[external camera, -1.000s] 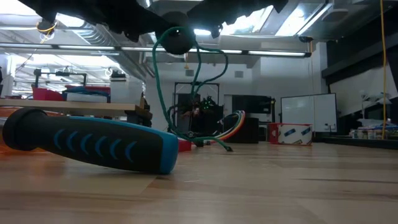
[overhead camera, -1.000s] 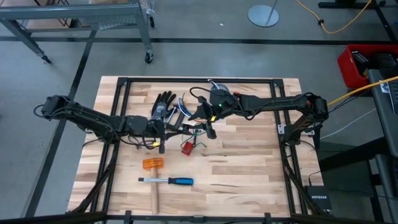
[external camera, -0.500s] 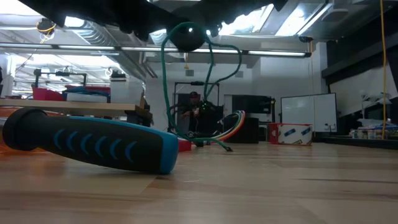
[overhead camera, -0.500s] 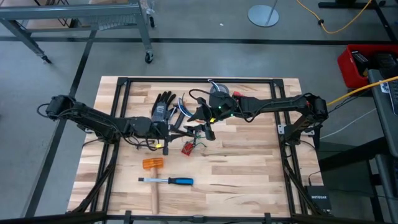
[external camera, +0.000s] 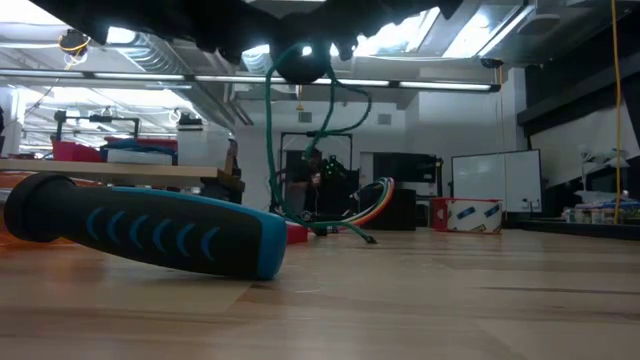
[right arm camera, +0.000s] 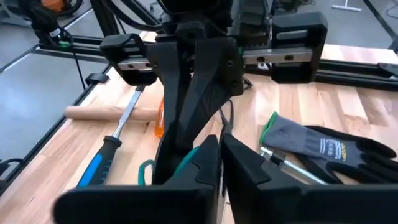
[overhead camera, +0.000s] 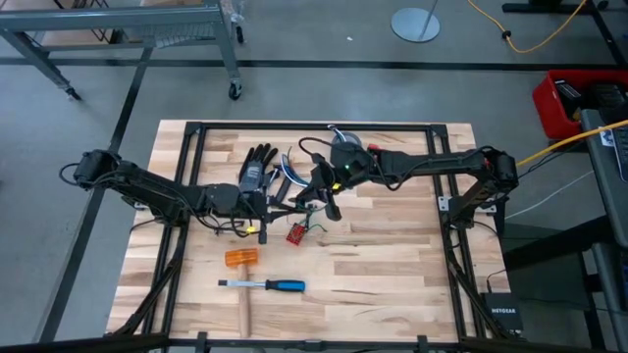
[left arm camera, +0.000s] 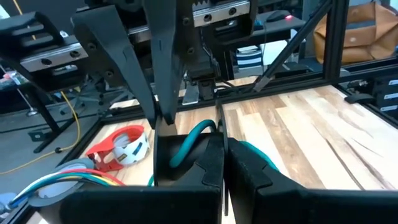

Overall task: Coil cords
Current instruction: Uncoil the green wire from the black spool

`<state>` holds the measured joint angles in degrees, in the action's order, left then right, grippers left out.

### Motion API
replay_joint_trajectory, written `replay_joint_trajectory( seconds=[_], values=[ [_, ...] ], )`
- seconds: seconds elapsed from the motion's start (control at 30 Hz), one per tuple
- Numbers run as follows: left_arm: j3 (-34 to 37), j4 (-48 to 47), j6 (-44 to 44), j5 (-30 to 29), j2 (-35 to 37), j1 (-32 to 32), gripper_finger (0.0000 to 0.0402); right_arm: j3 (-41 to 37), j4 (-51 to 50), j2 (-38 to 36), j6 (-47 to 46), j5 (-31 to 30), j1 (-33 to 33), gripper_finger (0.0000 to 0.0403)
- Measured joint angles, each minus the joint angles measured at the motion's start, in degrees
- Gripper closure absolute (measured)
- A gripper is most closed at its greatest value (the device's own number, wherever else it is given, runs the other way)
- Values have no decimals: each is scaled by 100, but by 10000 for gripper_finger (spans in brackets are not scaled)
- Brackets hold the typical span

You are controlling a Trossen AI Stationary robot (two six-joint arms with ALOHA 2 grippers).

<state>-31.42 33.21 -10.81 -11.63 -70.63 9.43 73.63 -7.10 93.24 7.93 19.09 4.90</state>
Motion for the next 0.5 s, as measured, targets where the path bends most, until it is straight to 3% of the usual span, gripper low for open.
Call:
replay_joint_trajectory(
  seconds=[0.33,0.5],
  values=[
    [-4,66,-25,6,2,2,401,-4,-74,1,-160,-251,-6,300],
    [-4,63,-34,8,2,2,401,-4,-89,1,-169,-280,-6,282]
  ],
)
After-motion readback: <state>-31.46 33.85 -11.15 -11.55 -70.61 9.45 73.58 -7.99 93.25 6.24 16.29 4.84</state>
